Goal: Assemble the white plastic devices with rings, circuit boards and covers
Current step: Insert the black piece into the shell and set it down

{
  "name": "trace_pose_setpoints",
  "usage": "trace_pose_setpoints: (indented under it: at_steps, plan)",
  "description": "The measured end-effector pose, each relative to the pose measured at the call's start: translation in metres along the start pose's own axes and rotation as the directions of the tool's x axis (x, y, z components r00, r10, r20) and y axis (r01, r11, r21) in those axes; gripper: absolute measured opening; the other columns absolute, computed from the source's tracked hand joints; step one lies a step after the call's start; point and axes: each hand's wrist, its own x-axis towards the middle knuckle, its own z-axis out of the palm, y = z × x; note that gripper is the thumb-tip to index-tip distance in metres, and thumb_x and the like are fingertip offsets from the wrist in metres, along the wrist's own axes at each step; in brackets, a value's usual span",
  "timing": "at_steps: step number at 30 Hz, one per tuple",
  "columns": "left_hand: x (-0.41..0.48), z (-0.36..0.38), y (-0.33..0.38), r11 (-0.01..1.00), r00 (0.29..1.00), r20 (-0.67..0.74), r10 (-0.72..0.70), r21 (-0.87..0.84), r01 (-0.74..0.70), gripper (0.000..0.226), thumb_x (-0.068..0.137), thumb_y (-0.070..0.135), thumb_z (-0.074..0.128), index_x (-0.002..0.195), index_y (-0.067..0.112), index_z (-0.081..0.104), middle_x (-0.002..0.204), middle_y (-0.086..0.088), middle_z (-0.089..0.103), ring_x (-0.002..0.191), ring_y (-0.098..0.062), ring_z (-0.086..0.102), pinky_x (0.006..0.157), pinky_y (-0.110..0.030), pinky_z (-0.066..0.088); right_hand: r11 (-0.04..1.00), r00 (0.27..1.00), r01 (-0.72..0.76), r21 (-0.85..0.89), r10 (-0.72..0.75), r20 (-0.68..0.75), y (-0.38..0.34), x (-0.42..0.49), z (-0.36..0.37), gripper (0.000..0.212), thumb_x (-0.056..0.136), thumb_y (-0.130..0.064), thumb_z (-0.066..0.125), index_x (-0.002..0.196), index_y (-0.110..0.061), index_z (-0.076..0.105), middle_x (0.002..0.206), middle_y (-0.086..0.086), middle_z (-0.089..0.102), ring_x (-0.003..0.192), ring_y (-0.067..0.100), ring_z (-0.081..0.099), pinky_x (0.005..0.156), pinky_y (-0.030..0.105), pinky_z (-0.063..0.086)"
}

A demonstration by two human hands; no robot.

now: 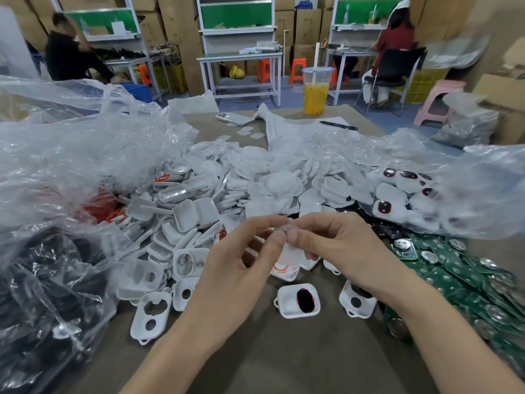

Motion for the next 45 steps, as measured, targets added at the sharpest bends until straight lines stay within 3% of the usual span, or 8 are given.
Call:
trace_pose_setpoints:
  at_steps: [5, 11, 17, 21, 27, 36, 42, 45]
  plan:
    - [-0.0009, 0.0012, -0.0009, 0.995, 0.998, 0.004, -0.066, -0.068, 0.066, 0.017, 0.089, 0.044, 0.060, 0.104, 0.051, 0.065, 0.093, 0.017, 0.074, 0.082, -0.011, 0.069, 0.076, -0.033, 0.056, 1.000, 1.000, 0.002, 0.018, -0.001, -0.016, 0.0003, 0.0012, -0.0016, 0.039, 0.082, -0.030, 0.075, 0.120, -0.030, 0.067, 0.072, -0.005, 0.068, 0.061, 0.007, 0.058, 0.063, 0.017, 0.048]
    - [0.0004, 0.0000, 0.0023, 0.982, 0.994, 0.056, -0.093, -0.157, 0.101, 0.017, 0.087, 0.038, 0.063, 0.101, 0.048, 0.060, 0.085, 0.007, 0.073, 0.079, -0.016, 0.067, 0.076, -0.032, 0.053, 1.000, 0.999, 0.025, 0.019, -0.025, -0.025, -0.0002, -0.0009, -0.0043, 0.031, 0.095, -0.017, 0.067, 0.119, -0.036, 0.068, 0.081, 0.007, 0.071, 0.067, 0.008, 0.060, 0.065, 0.019, 0.051]
    - [0.0014, 0.0021, 0.0033, 0.987, 0.989, 0.126, -0.081, -0.131, 0.098, 0.026, 0.086, 0.042, 0.060, 0.109, 0.054, 0.058, 0.086, 0.008, 0.075, 0.080, -0.013, 0.070, 0.082, -0.037, 0.056, 1.000, 1.000, 0.020, -0.013, -0.020, -0.017, 0.0004, -0.0008, -0.0075, 0.027, 0.098, -0.028, 0.063, 0.119, -0.044, 0.067, 0.093, 0.004, 0.077, 0.076, 0.011, 0.062, 0.074, 0.019, 0.054]
    - [0.0025, 0.0021, 0.0012, 0.976, 0.991, 0.093, -0.096, -0.189, 0.112, 0.021, 0.085, 0.047, 0.062, 0.105, 0.052, 0.061, 0.084, 0.006, 0.075, 0.074, -0.010, 0.068, 0.069, -0.022, 0.051, 0.998, 1.000, -0.004, 0.066, 0.006, -0.029, 0.0015, 0.0010, -0.0064, 0.022, 0.098, -0.031, 0.062, 0.117, -0.041, 0.070, 0.090, 0.004, 0.077, 0.075, 0.015, 0.065, 0.069, 0.026, 0.056]
    - [0.0051, -0.0039, 0.0025, 0.936, 0.984, 0.026, -0.174, -0.307, 0.173, 0.015, 0.100, 0.019, 0.063, 0.112, 0.027, 0.063, 0.079, 0.002, 0.074, 0.058, -0.007, 0.061, 0.056, -0.015, 0.046, 0.990, 0.999, -0.021, 0.138, 0.014, 0.046, 0.0014, 0.0003, -0.0055, 0.026, 0.093, -0.020, 0.070, 0.117, -0.031, 0.072, 0.084, 0.003, 0.072, 0.073, 0.016, 0.067, 0.062, 0.025, 0.054]
    - [0.0051, -0.0039, 0.0032, 0.958, 0.986, -0.013, -0.168, -0.237, 0.161, 0.017, 0.086, 0.045, 0.065, 0.103, 0.045, 0.066, 0.085, 0.008, 0.071, 0.069, -0.009, 0.064, 0.067, -0.027, 0.049, 0.993, 0.999, -0.036, 0.108, 0.038, -0.021, 0.0025, 0.0008, -0.0072, 0.016, 0.093, -0.011, 0.069, 0.100, -0.021, 0.079, 0.079, 0.001, 0.072, 0.066, 0.011, 0.062, 0.061, 0.021, 0.053]
    - [0.0016, -0.0052, 0.0052, 0.989, 0.993, 0.066, -0.102, -0.100, 0.109, 0.016, 0.093, 0.034, 0.062, 0.105, 0.045, 0.064, 0.078, 0.008, 0.066, 0.074, -0.018, 0.062, 0.065, -0.020, 0.049, 0.999, 0.999, -0.031, -0.038, 0.032, 0.031, 0.0037, 0.0001, -0.0079, 0.019, 0.097, -0.019, 0.065, 0.101, -0.030, 0.080, 0.063, -0.010, 0.064, 0.058, 0.007, 0.056, 0.058, 0.016, 0.047]
    - [0.0004, -0.0072, 0.0046, 0.990, 0.989, 0.087, -0.120, -0.062, 0.125, 0.017, 0.097, 0.028, 0.062, 0.103, 0.043, 0.065, 0.075, 0.008, 0.065, 0.073, -0.027, 0.058, 0.067, -0.035, 0.050, 0.993, 1.000, -0.014, -0.120, 0.014, 0.002, 0.0029, -0.0007, -0.0085, 0.018, 0.098, -0.026, 0.062, 0.104, -0.033, 0.078, 0.080, -0.006, 0.073, 0.068, 0.006, 0.062, 0.062, 0.018, 0.049]
